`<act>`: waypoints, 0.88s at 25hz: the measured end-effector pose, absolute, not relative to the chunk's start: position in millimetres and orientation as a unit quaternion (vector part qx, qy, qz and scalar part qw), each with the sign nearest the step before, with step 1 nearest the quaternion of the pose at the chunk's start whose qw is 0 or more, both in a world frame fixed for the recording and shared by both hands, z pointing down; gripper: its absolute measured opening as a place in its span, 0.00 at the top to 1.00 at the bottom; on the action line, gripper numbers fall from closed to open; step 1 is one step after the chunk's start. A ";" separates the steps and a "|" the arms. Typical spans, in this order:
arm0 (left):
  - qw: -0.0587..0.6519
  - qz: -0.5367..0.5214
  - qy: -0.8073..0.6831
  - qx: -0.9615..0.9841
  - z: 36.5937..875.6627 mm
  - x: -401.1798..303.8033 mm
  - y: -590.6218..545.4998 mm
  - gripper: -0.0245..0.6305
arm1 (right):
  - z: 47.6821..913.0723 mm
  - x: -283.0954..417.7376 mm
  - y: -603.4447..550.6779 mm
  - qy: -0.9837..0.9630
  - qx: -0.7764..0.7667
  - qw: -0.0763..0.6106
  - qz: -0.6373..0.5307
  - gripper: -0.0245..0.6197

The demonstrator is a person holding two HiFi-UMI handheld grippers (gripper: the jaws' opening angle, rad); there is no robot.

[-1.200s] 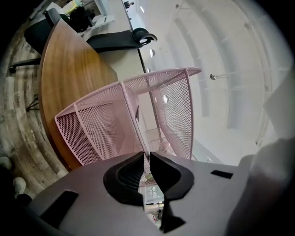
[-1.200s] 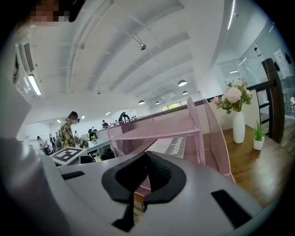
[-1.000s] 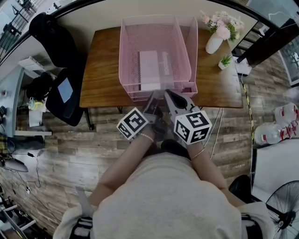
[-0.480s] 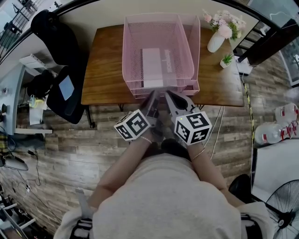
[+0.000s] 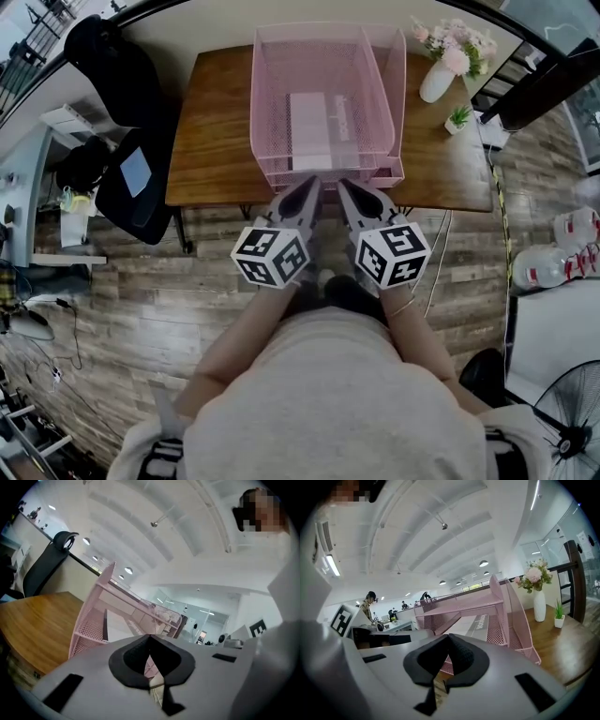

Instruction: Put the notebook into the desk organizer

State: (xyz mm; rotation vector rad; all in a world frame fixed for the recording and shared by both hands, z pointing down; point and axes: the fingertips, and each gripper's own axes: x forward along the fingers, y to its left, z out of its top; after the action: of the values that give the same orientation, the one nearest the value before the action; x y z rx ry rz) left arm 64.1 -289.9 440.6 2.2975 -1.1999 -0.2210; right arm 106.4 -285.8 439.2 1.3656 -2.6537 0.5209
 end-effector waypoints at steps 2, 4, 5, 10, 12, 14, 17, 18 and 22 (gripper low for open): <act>0.253 -0.065 -0.442 0.858 440.7 66.3 -287.7 0.96 | 439.5 104.9 -284.3 -0.876 0.447 0.058 0.171 0.95; 0.241 -0.047 -0.441 0.863 442.2 67.1 -285.8 0.95 | 440.0 103.4 -283.0 -0.878 0.443 0.059 0.170 0.95; 0.235 -0.036 -0.441 0.866 443.5 67.3 -285.1 0.95 | 440.0 102.8 -282.6 -0.879 0.442 0.060 0.169 0.95; 0.207 0.037 -0.436 0.875 455.7 70.3 -284.1 0.95 | 441.0 102.4 -281.5 -0.882 0.438 0.064 0.164 0.95; 0.207 0.052 -0.434 0.875 459.4 68.9 -283.9 0.95 | 441.9 101.1 -280.7 -0.883 0.434 0.068 0.162 0.95; 0.209 0.065 -0.434 0.874 463.5 67.0 -283.4 0.95 | 442.8 99.8 -279.4 -0.885 0.431 0.073 0.160 0.95; 0.214 0.078 -0.435 0.871 468.3 66.0 -282.2 0.96 | 444.4 98.6 -278.0 -0.888 0.425 0.079 0.158 0.95; 0.214 0.082 -0.435 0.871 469.2 65.8 -281.9 0.96 | 445.0 97.8 -277.7 -0.889 0.423 0.081 0.158 0.95; 0.215 0.091 -0.436 0.869 470.6 64.5 -281.1 0.96 | 448.1 92.6 -276.9 -0.892 0.413 0.090 0.160 0.95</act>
State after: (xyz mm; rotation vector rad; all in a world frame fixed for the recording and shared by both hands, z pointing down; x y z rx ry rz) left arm 64.5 -281.1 470.6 2.4100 -1.2075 0.2525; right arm 92.6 -276.9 448.1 1.2286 -2.6513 0.4765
